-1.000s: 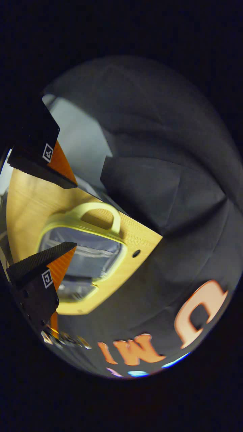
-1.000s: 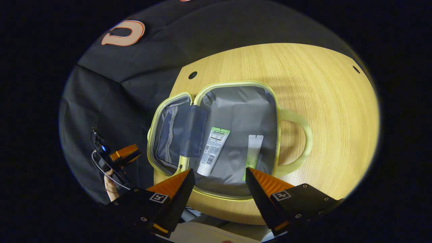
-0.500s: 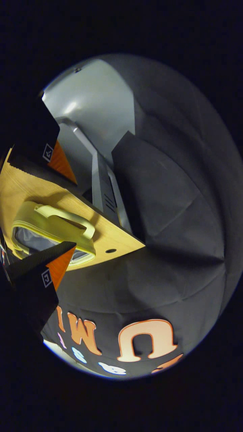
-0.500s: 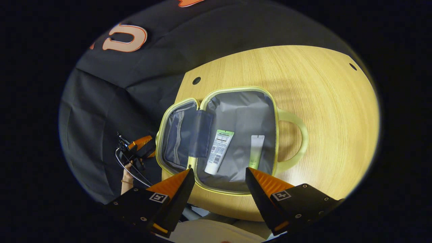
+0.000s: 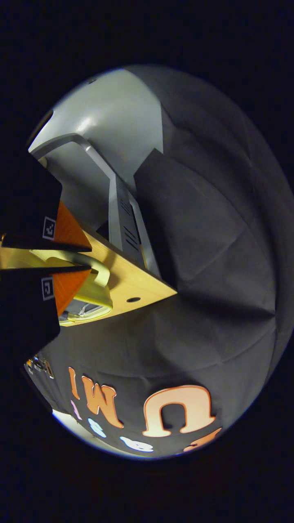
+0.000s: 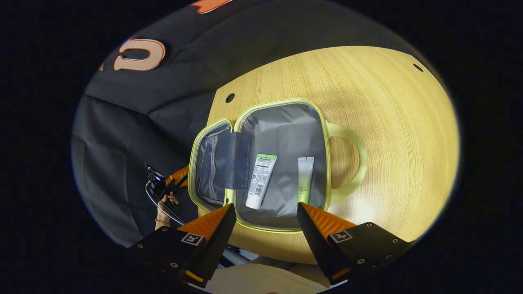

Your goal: First open the suitcase, pack the skin care products into it, and then close the suitcase.

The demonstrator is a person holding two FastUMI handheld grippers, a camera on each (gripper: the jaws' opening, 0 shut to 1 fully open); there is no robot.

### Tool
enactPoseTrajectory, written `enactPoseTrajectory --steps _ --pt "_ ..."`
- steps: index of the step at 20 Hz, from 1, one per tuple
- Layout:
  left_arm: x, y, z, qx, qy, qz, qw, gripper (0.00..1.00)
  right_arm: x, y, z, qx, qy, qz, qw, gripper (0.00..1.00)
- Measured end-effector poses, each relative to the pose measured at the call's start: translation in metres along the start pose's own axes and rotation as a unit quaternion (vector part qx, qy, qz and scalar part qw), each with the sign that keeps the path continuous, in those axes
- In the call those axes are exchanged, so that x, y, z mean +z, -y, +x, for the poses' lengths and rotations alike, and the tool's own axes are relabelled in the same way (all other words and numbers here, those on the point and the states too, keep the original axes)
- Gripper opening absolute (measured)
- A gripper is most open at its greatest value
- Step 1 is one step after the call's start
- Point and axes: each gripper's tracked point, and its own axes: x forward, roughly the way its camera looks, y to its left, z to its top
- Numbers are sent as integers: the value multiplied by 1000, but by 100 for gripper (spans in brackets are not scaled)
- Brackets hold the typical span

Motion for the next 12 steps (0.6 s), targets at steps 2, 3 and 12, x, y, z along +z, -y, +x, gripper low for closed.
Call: enactPoseTrajectory --steps 2,3,12 --pt "3 6 16 -25 16 -26 999 18 -1 4 -2 -1 1 4 1000 95" --pt "-1 7 -8 -32 13 -25 999 7 -2 6 -4 -2 1 7 1000 95" --pt "-2 109 -40 12 21 133 991 7 2 -3 -11 18 16 4 1000 95"
